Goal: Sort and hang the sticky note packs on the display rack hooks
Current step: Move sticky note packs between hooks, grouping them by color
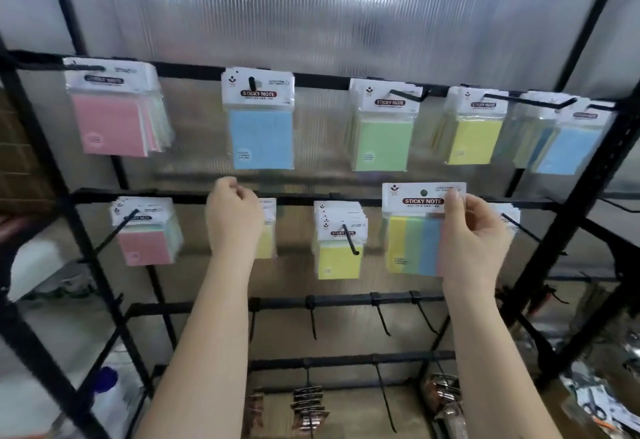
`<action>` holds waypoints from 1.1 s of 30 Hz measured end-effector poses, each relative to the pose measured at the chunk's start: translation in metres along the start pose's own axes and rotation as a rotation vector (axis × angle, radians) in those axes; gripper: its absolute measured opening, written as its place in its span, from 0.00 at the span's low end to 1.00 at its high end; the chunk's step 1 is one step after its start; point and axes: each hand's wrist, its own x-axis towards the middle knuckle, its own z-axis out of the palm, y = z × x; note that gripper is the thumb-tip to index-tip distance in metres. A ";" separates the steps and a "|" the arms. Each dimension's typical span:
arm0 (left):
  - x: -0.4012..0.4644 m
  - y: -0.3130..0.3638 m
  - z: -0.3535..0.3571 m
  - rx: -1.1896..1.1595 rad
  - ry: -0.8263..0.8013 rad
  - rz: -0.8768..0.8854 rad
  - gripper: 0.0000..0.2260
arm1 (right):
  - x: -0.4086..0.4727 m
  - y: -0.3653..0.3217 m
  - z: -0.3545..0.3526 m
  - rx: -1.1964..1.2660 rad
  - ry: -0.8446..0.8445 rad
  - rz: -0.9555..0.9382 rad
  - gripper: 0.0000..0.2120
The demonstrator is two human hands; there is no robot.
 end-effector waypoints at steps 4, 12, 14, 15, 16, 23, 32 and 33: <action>0.002 0.014 -0.016 -0.112 0.049 0.094 0.19 | -0.005 0.004 0.009 0.026 -0.063 0.013 0.12; 0.014 0.026 -0.012 -0.187 -0.026 0.073 0.28 | -0.026 0.000 0.030 0.100 -0.067 0.040 0.10; 0.019 0.025 -0.008 -0.247 -0.038 0.041 0.29 | -0.030 -0.001 0.032 0.100 -0.060 0.051 0.10; 0.021 0.025 -0.006 -0.262 -0.033 0.030 0.29 | -0.032 -0.003 0.033 0.102 -0.058 0.053 0.11; 0.022 0.024 -0.004 -0.268 -0.029 0.026 0.30 | -0.034 -0.004 0.034 0.102 -0.056 0.051 0.11; 0.023 0.021 -0.008 -0.334 0.012 0.000 0.26 | -0.040 0.000 0.033 0.101 -0.038 0.065 0.13; -0.010 0.025 -0.007 -0.399 0.024 0.100 0.09 | -0.045 0.000 0.037 0.089 -0.040 0.071 0.12; -0.014 0.027 -0.006 -0.424 0.001 0.116 0.10 | -0.045 -0.001 0.037 0.090 -0.032 0.071 0.12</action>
